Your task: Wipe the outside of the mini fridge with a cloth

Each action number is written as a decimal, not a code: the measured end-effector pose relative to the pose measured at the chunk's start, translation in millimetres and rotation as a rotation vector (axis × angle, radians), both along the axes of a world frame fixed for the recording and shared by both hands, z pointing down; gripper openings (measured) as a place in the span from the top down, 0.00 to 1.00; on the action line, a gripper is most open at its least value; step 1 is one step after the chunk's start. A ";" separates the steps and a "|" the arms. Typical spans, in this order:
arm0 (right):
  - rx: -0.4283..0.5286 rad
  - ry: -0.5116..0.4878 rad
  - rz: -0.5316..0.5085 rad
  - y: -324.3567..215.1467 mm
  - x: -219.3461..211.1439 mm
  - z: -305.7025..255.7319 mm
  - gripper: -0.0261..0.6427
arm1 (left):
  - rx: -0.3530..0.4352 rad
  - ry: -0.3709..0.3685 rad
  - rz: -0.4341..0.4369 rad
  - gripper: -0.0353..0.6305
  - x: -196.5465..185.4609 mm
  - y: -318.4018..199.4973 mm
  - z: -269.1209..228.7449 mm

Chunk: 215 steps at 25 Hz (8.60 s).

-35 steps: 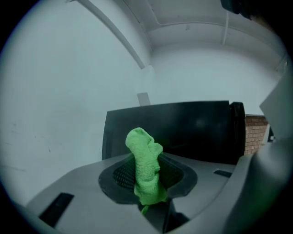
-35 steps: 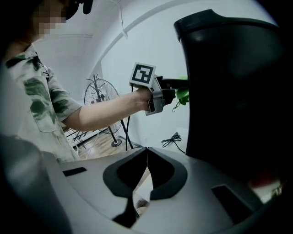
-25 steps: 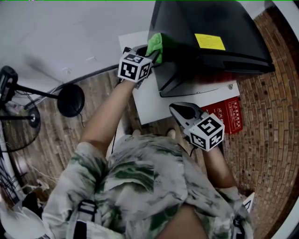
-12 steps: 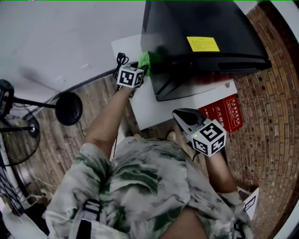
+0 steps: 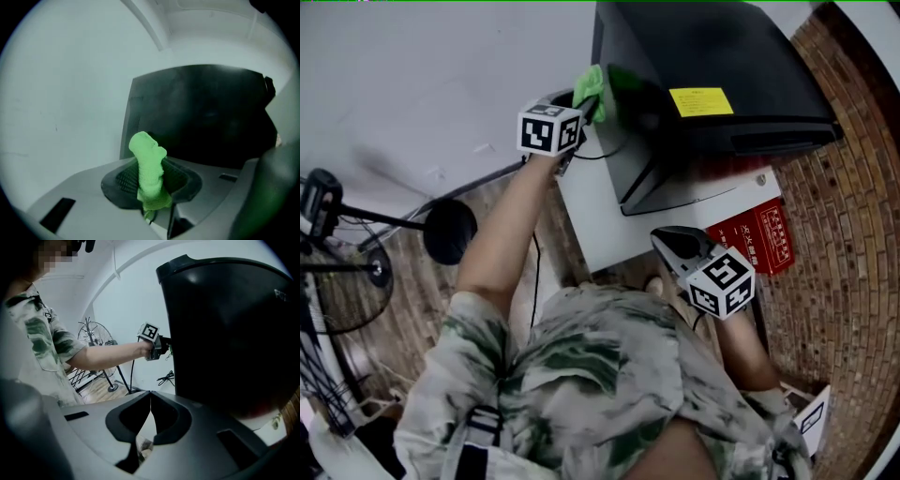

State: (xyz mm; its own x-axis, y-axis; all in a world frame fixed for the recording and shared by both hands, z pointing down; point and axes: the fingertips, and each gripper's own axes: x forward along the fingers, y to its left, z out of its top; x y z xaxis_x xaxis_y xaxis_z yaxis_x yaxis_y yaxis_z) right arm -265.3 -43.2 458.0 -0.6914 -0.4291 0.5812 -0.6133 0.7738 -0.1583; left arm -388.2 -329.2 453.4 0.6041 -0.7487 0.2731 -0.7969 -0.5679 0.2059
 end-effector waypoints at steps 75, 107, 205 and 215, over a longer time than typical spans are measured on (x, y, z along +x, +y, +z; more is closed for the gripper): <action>0.025 0.000 -0.357 8.8 39.8 -9.5 0.93 | -0.025 -0.057 -0.221 0.76 -58.0 35.0 -49.9; 0.120 -0.132 -0.699 19.1 223.5 -44.5 0.93 | -0.067 -0.419 -0.172 0.76 207.3 95.1 -250.8; 0.066 0.035 -1.074 -31.8 277.1 -112.2 0.93 | -0.253 -0.545 -0.475 0.76 102.7 -80.8 -258.3; 0.050 0.028 -0.991 -43.3 283.7 -106.6 0.93 | -0.320 -0.592 -0.464 0.76 99.3 -113.9 -225.0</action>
